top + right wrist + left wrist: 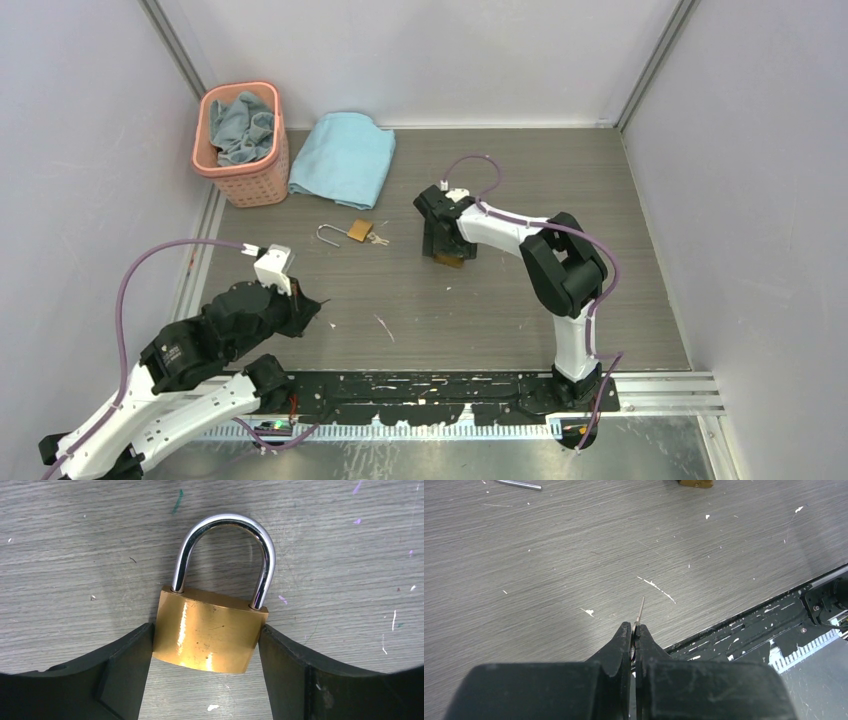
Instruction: Unlock with the key
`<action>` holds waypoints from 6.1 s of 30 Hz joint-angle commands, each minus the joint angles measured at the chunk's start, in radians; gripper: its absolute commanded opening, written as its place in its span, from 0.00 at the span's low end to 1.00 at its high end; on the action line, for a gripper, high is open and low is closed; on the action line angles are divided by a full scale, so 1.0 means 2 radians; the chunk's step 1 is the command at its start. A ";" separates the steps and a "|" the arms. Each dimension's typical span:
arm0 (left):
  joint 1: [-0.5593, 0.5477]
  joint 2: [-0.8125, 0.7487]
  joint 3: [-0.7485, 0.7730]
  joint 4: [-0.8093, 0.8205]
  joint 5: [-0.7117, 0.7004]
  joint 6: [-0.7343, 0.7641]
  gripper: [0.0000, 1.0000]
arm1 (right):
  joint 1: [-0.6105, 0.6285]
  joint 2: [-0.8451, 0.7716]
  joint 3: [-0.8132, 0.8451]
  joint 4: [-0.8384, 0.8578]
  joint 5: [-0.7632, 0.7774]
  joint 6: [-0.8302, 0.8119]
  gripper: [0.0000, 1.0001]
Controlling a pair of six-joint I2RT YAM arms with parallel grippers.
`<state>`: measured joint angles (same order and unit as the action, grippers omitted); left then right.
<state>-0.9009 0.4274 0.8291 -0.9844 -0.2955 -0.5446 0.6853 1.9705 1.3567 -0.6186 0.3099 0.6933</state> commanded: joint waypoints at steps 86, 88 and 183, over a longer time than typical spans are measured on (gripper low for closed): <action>0.000 0.013 0.010 0.028 0.032 0.007 0.00 | 0.051 -0.170 -0.175 -0.035 -0.004 0.185 0.84; 0.000 0.013 0.010 0.028 0.031 0.007 0.00 | 0.051 -0.164 -0.173 -0.034 -0.008 0.182 0.83; 0.000 0.024 0.027 0.083 -0.036 -0.003 0.00 | -0.032 -0.306 -0.241 0.084 -0.073 0.127 0.01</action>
<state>-0.9009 0.4889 0.8486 -0.9417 -0.3252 -0.5678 0.6563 1.4887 0.9001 -0.5873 0.1696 0.9176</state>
